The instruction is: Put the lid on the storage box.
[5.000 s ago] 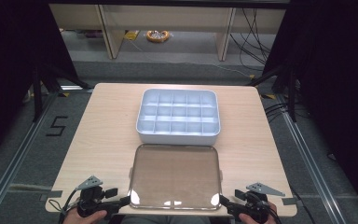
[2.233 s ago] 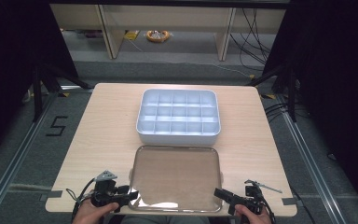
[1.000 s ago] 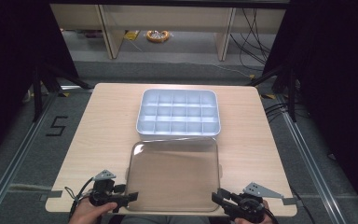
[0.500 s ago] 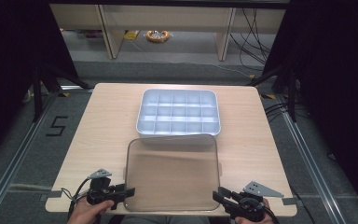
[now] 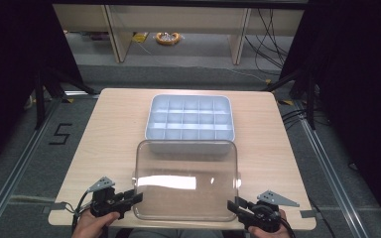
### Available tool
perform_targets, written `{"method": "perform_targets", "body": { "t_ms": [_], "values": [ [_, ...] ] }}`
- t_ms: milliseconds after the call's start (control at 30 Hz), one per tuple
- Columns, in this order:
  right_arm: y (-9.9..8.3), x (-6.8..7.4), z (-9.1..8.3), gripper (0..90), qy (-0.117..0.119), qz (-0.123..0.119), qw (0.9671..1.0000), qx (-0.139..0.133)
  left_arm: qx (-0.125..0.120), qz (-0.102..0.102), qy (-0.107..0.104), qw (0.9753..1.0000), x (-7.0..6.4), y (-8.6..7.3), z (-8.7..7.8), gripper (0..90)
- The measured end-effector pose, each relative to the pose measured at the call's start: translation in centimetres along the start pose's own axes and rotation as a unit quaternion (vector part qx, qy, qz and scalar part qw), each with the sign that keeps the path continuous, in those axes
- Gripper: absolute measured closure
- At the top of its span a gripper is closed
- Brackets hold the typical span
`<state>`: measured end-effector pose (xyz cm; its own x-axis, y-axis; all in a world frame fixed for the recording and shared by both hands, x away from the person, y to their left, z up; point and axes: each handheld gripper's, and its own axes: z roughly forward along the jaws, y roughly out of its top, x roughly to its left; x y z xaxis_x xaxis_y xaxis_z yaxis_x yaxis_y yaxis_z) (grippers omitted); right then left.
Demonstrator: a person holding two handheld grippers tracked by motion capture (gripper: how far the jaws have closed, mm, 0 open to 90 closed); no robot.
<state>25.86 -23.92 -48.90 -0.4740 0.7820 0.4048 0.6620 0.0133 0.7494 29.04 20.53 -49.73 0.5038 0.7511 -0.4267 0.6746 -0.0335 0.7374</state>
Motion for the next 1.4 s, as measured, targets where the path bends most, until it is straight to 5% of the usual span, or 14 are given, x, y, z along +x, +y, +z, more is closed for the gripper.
{"method": "perform_targets", "body": {
  "t_ms": [100, 133, 167, 233, 300, 333, 467, 533, 567, 600, 1133, 1267, 1333, 1400],
  "values": [
    [0.6, -0.2, 0.1, 60.3, -0.015, -0.026, 0.9996, 0.0, -0.002, 0.006, 0.003, 1.0, -0.2, 0.3, 0.0, 60.9],
    [0.6, -0.2, 0.1, 60.3, -0.015, -0.026, 0.9996, 0.0, -0.002, 0.006, 0.003, 1.0, -0.2, 0.3, 0.0, 60.7],
    [0.7, 0.2, 0.0, 60.3, -0.004, 0.004, 1.0, 0.003, -0.004, 0.006, 0.004, 1.0, -0.2, 0.5, 0.0, 60.7],
    [1.3, -0.4, 0.3, 60.0, -0.009, -0.014, 0.9998, -0.007, -0.006, 0.012, 0.005, 0.9999, -0.2, 0.9, 0.2, 60.8],
    [1.4, -0.2, 0.4, 59.8, -0.008, -0.001, 1.0, -0.005, -0.001, 0.017, 0.008, 0.9998, -0.1, 1.0, 0.2, 60.8],
    [1.7, -0.6, 0.7, 59.2, -0.02, -0.017, 0.9997, 0.001, -0.005, 0.012, 0.01, 0.9999, -0.1, 1.1, 0.4, 60.8],
    [2.3, -0.6, 1.3, 58.7, -0.023, -0.011, 0.9997, 0.001, -0.007, 0.012, 0.018, 0.9997, 0.1, 1.4, 0.5, 60.8],
    [2.7, -0.9, 1.6, 58.7, -0.027, -0.025, 0.9993, 0.004, -0.01, 0.01, 0.018, 0.9997, 0.2, 1.7, 0.6, 60.8],
    [2.9, -0.5, 1.5, 58.6, -0.024, -0.001, 0.9997, 0.011, -0.01, 0.01, 0.018, 0.9997, 0.2, 1.7, 0.6, 60.8],
    [3.1, -0.9, 1.7, 58.6, -0.021, -0.024, 0.9995, 0.003, -0.014, 0.013, 0.019, 0.9996, 0.4, 2.0, 0.6, 60.8],
    [5.3, -1.1, 2.5, 57.6, -0.034, -0.008, 0.9994, 0.0, -0.026, 0.012, 0.029, 0.9992, 0.7, 4.3, 1.4, 60.6],
    [6.3, -1.6, 2.9, 57.3, -0.04, -0.033, 0.9986, -0.006, -0.035, 0.017, 0.033, 0.9987, 0.8, 5.3, 1.5, 60.6],
    [6.4, -1.3, 3.0, 57.2, -0.032, -0.011, 0.9994, -0.009, -0.036, 0.018, 0.035, 0.9986, 0.8, 5.5, 1.5, 60.5],
    [7.1, -1.8, 3.2, 57.1, -0.04, -0.032, 0.9986, -0.015, -0.041, 0.02, 0.038, 0.9982, 0.8, 6.3, 1.6, 60.6]
  ]
}}
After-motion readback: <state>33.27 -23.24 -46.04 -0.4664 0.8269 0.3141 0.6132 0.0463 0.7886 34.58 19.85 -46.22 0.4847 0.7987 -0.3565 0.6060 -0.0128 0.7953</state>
